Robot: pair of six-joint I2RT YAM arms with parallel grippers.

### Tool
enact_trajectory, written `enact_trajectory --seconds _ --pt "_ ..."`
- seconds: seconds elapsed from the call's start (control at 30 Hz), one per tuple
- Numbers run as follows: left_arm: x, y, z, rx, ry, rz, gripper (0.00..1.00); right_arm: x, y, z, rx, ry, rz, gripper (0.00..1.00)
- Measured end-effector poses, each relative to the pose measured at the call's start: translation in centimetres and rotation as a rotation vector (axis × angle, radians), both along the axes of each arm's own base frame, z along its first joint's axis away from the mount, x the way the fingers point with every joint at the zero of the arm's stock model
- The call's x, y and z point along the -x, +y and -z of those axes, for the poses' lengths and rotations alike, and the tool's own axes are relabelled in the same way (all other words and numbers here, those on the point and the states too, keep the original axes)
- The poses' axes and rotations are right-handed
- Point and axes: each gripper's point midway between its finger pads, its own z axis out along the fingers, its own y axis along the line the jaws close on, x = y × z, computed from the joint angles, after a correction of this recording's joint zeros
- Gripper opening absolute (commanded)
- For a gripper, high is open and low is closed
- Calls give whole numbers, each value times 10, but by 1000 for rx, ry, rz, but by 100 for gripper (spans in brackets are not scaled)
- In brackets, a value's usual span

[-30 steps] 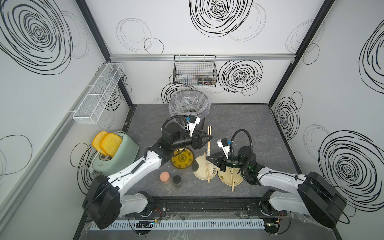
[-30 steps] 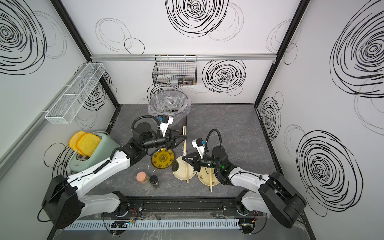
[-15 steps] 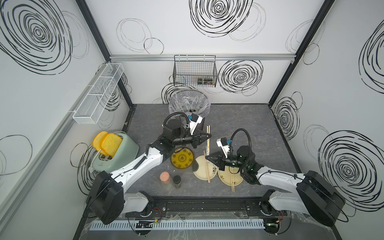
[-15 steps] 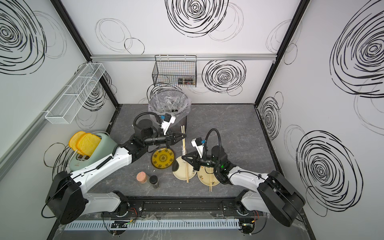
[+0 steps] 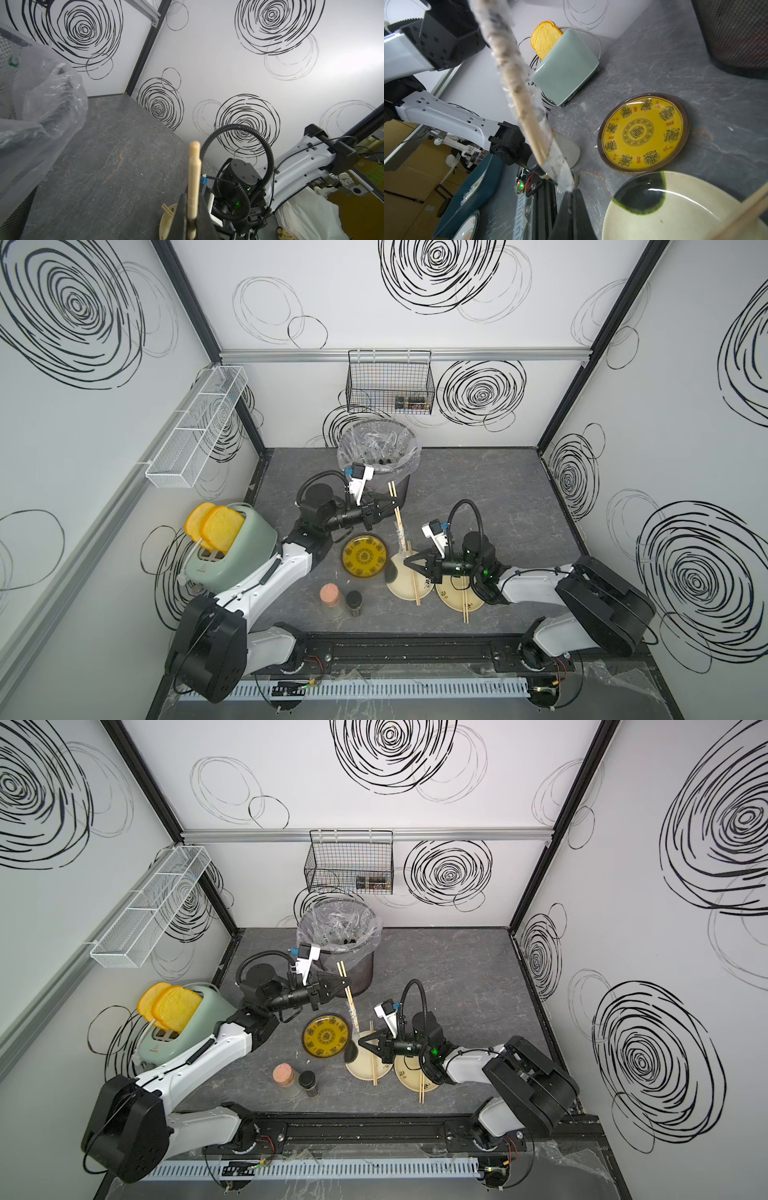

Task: Remove the packaging of disposable chopsticks
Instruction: Remove the packet bag from the disposable chopsticks.

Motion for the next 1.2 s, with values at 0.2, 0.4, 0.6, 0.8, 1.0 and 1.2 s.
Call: enact_trajectory --seconds 0.2,0.4,0.6,0.8,1.0,1.2 --pt "2 9 -10 35 -25 -3 0 14 4 -11 -7 -23 -15 0" --pt "0 16 -13 52 -32 -15 0 17 -4 -5 24 -38 20 0" --pt "-1 19 -14 59 -29 -19 0 24 -15 19 92 9 40 0" --pt "-1 20 -14 62 -27 -18 0 25 -23 16 115 -15 66 36" --pt "0 20 -15 65 -26 -13 0 9 -12 -27 81 -115 83 53" --pt "0 20 -15 66 -23 -11 0 -16 3 -65 45 -194 100 51"
